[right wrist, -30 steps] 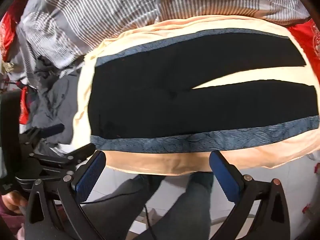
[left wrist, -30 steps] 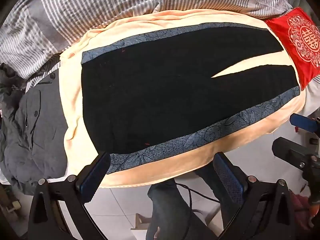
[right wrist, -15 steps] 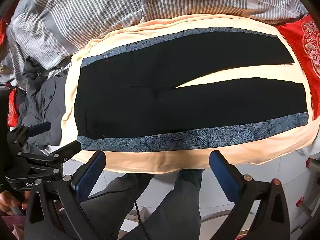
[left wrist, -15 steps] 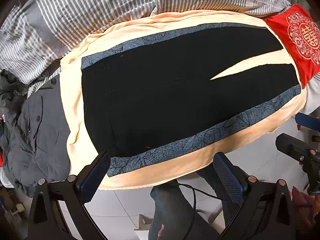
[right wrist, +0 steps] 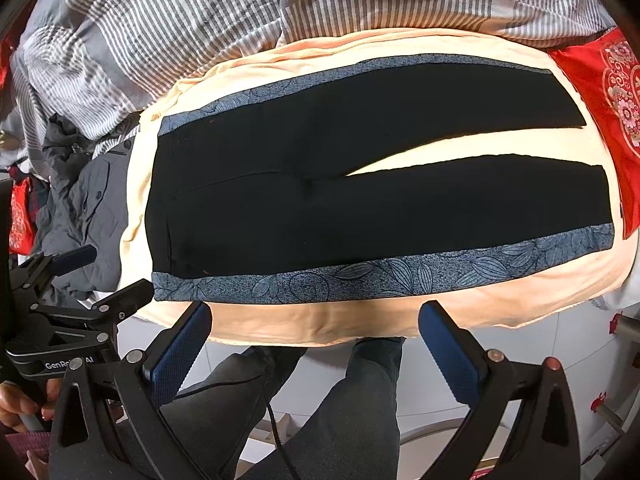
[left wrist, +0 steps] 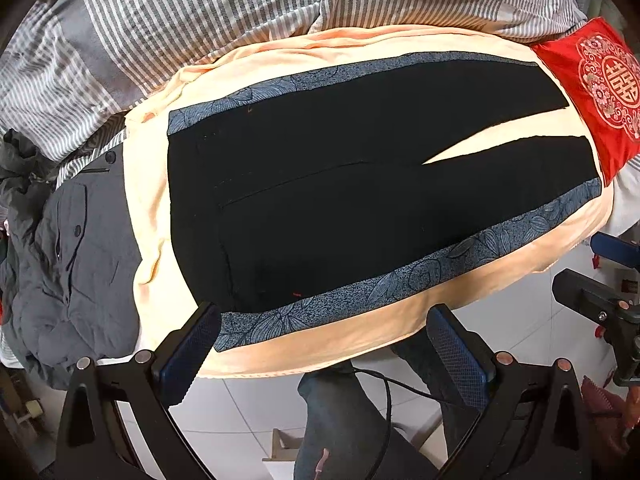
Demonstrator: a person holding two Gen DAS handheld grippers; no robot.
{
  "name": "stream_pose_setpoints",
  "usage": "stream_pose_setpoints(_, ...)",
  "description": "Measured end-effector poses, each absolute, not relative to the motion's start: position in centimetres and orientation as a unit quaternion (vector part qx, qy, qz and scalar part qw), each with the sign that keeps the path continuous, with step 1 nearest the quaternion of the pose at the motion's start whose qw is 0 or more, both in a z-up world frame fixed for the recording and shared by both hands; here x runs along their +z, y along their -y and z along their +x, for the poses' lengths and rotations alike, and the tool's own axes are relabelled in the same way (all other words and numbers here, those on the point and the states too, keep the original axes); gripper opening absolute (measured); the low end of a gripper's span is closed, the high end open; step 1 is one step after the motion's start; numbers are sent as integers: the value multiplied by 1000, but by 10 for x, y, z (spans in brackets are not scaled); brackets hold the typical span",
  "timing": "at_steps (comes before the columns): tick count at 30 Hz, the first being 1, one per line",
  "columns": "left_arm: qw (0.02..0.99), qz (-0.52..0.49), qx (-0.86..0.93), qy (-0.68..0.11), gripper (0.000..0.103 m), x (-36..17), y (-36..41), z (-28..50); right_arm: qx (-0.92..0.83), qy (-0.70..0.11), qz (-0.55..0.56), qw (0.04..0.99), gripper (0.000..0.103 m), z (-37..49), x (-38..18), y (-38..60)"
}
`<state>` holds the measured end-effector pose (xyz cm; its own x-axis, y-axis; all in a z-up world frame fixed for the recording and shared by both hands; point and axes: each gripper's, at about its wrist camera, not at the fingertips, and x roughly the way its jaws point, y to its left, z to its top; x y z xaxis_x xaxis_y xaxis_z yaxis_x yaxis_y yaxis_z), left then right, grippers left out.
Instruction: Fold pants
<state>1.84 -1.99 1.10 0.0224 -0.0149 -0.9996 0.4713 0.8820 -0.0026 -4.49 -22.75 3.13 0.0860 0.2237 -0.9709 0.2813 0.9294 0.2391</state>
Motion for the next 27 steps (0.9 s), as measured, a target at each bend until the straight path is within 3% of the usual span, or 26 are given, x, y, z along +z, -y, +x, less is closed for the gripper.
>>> stream_pose_setpoints(27, 737, 147, -145, -643, 103, 18, 8, 25, -48, -668, 183, 720, 103, -48, 33, 235)
